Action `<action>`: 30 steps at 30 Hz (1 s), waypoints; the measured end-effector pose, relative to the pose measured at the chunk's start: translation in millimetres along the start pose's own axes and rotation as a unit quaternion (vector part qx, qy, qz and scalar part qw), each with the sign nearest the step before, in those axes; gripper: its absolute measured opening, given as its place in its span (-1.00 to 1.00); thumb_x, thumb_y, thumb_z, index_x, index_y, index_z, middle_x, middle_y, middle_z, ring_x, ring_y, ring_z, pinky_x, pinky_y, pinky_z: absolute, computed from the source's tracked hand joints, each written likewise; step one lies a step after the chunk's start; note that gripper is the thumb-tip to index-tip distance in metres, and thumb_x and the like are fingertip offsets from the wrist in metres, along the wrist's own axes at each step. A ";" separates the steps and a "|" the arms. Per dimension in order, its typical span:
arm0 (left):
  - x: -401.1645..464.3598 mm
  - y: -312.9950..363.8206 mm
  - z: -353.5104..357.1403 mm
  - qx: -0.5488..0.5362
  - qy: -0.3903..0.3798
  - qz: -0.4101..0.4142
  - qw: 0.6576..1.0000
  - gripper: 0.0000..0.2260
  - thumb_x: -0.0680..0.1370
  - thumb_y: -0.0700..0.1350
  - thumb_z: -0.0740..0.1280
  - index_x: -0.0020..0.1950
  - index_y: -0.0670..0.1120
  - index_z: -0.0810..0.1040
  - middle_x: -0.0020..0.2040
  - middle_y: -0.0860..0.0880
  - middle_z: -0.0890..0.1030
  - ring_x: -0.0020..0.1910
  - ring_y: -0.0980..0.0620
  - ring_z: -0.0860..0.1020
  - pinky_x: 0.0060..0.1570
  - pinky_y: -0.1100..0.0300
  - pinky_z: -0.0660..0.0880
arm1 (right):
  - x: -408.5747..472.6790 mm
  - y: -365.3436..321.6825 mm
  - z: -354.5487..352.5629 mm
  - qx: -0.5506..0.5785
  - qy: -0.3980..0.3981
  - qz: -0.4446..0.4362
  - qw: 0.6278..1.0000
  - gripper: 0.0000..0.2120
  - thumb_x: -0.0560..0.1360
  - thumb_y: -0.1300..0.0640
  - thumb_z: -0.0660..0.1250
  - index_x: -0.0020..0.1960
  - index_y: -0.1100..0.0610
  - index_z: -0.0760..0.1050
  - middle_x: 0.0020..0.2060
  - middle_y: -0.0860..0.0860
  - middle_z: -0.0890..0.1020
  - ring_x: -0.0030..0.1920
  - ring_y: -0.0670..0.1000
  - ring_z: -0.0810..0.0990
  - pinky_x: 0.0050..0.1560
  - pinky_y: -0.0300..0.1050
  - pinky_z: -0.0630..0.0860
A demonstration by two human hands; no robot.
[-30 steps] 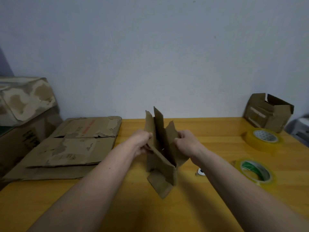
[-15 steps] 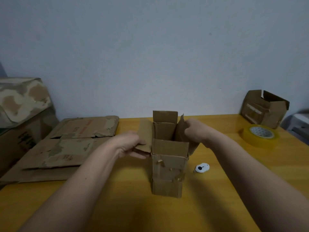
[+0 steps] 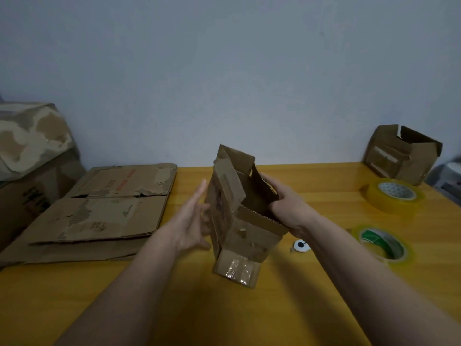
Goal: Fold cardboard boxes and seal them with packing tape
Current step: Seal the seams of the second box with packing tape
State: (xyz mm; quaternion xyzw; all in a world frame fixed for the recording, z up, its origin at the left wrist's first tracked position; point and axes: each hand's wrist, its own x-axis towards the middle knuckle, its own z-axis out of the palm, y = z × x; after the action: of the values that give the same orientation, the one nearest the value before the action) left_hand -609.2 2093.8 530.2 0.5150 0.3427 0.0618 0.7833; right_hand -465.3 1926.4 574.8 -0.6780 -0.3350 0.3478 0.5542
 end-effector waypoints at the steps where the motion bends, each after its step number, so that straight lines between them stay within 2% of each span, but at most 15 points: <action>1: 6.5 -7.0 0.6 -0.018 0.018 -0.015 1.000 0.23 0.05 0.54 0.42 0.56 -0.05 0.16 0.47 -0.27 0.29 0.44 -0.33 0.26 0.30 -0.43 0.15 | 0.1 -0.6 3.9 0.000 -0.001 -0.011 1.000 -0.25 0.49 0.57 0.03 0.50 -0.06 0.22 0.33 0.07 0.39 0.13 0.14 0.56 -0.11 -0.02 0.65; 3: 16.3 -17.5 6.1 -0.073 0.060 -0.015 0.995 0.14 0.14 0.51 0.38 0.57 -0.02 0.12 0.41 -0.30 0.38 0.35 -0.32 0.39 0.26 -0.33 0.31 | -0.3 -2.6 11.1 -0.002 -0.009 -0.030 1.000 -0.24 0.47 0.59 0.02 0.50 -0.05 0.23 0.33 0.06 0.40 0.19 0.13 0.52 -0.02 0.05 0.64; 6: 22.8 -23.1 15.4 -0.119 0.080 0.004 0.990 -0.05 0.27 0.45 0.36 0.51 -0.05 0.28 0.29 -0.25 0.51 0.23 -0.27 0.51 0.24 -0.28 0.42 | 0.8 -4.9 16.7 -0.029 -0.006 -0.044 0.999 -0.20 0.44 0.59 0.02 0.49 -0.09 0.23 0.37 0.04 0.37 0.28 0.15 0.46 0.00 0.01 0.63; 9: 25.7 -25.6 18.0 -0.135 0.054 -0.007 0.989 -0.17 0.35 0.46 0.30 0.44 -0.05 0.38 0.27 -0.23 0.54 0.24 -0.27 0.50 0.25 -0.28 0.41 | 0.2 -11.8 15.2 -0.050 0.013 -0.055 0.997 -0.19 0.44 0.58 0.01 0.48 -0.12 0.21 0.35 -0.01 0.35 0.24 0.13 0.44 -0.27 -0.29 0.55; 10: 25.8 -26.5 19.0 -0.138 0.044 -0.015 0.989 -0.16 0.33 0.48 0.30 0.43 -0.05 0.41 0.26 -0.23 0.55 0.24 -0.27 0.51 0.25 -0.27 0.41 | 0.3 -14.6 13.7 -0.055 0.015 -0.057 0.997 -0.19 0.45 0.57 0.01 0.49 -0.13 0.19 0.35 0.02 0.36 0.22 0.14 0.46 -0.26 -0.28 0.55; 12: 26.4 -28.6 22.5 -0.156 0.033 -0.017 0.987 -0.22 0.35 0.46 0.29 0.37 -0.05 0.48 0.23 -0.23 0.59 0.20 -0.26 0.55 0.24 -0.24 0.43 | 0.5 -20.6 11.9 -0.059 0.001 -0.049 0.997 -0.21 0.47 0.54 0.02 0.49 -0.17 0.17 0.31 0.10 0.42 0.20 0.18 0.50 -0.04 0.02 0.63; 14: 28.5 -31.2 24.6 -0.166 0.053 -0.005 0.985 -0.34 0.44 0.40 0.27 0.35 -0.04 0.50 0.19 -0.23 0.61 0.17 -0.25 0.57 0.24 -0.24 0.44 | 0.1 -25.5 11.7 -0.064 -0.011 -0.034 0.997 -0.24 0.49 0.51 0.01 0.48 -0.19 0.17 0.26 0.14 0.44 0.13 0.21 0.55 0.05 0.22 0.58; 17: 28.4 -35.2 28.4 -0.143 0.070 -0.004 0.987 -0.47 0.50 0.31 0.26 0.25 -0.07 0.57 0.08 -0.21 0.66 0.08 -0.22 0.63 0.20 -0.20 0.48 | 2.7 -26.5 8.8 -0.056 0.004 -0.003 0.998 -0.29 0.52 0.49 -0.01 0.49 -0.15 0.18 0.20 0.15 0.47 0.06 0.22 0.59 0.01 0.23 0.59; 20: 30.2 -41.2 29.9 -0.104 0.092 -0.005 0.990 -0.53 0.54 0.25 0.26 0.19 -0.10 0.60 0.01 -0.21 0.69 0.02 -0.19 0.66 0.15 -0.14 0.54 | 3.3 -20.6 7.6 -0.034 0.007 0.039 0.999 -0.34 0.54 0.47 0.02 0.49 -0.09 0.20 0.08 0.15 0.53 0.00 0.19 0.61 -0.16 0.07 0.65; 22: 36.1 -45.2 29.5 -0.076 0.118 -0.001 0.990 -0.50 0.55 0.27 0.24 0.22 -0.10 0.59 0.03 -0.20 0.68 0.03 -0.19 0.65 0.15 -0.15 0.54 | 2.6 -14.9 9.9 -0.035 0.012 0.057 0.998 -0.33 0.53 0.48 0.02 0.50 -0.08 0.18 0.08 0.15 0.53 -0.01 0.18 0.60 -0.30 -0.02 0.64; 23: 39.3 -47.2 30.2 -0.059 0.130 -0.002 0.990 -0.49 0.55 0.29 0.22 0.23 -0.10 0.58 0.05 -0.20 0.68 0.05 -0.19 0.64 0.16 -0.16 0.54 | 3.5 -11.3 10.7 -0.042 0.018 0.059 0.997 -0.31 0.53 0.48 0.01 0.51 -0.09 0.16 0.13 0.15 0.51 0.01 0.19 0.58 -0.28 -0.01 0.64; 26: 47.7 -51.1 36.0 -0.017 0.141 -0.007 0.990 -0.50 0.57 0.28 0.20 0.16 -0.12 0.60 0.02 -0.19 0.68 0.01 -0.17 0.64 0.09 -0.10 0.58 | 4.5 -5.6 10.5 -0.092 0.027 0.047 0.994 -0.25 0.50 0.49 0.01 0.53 -0.13 0.08 0.25 0.13 0.44 0.18 0.20 0.50 0.03 0.10 0.60; 27: 51.7 -51.9 37.9 -0.001 0.148 -0.004 0.989 -0.54 0.59 0.23 0.20 0.12 -0.14 0.61 -0.01 -0.18 0.68 -0.02 -0.16 0.64 0.04 -0.07 0.60 | 5.4 -4.3 9.0 -0.108 0.028 0.041 0.993 -0.24 0.50 0.49 0.02 0.53 -0.13 0.07 0.27 0.11 0.42 0.21 0.19 0.48 0.07 0.09 0.58; 30: 62.4 -50.5 45.5 0.056 0.177 0.014 0.982 -0.70 0.61 0.01 0.23 0.05 -0.20 0.61 -0.04 -0.19 0.67 -0.10 -0.16 0.62 -0.03 -0.04 0.61 | 5.9 -3.0 3.3 -0.137 0.029 0.034 0.990 -0.23 0.49 0.51 0.02 0.54 -0.10 0.06 0.26 0.07 0.39 0.26 0.16 0.43 0.02 -0.06 0.56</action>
State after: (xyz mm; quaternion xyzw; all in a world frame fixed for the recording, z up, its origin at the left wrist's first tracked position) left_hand -547.6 2063.8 468.5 0.5437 0.4719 0.1437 0.6790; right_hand -465.1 1933.6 576.7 -0.7682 -0.3403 0.2977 0.4533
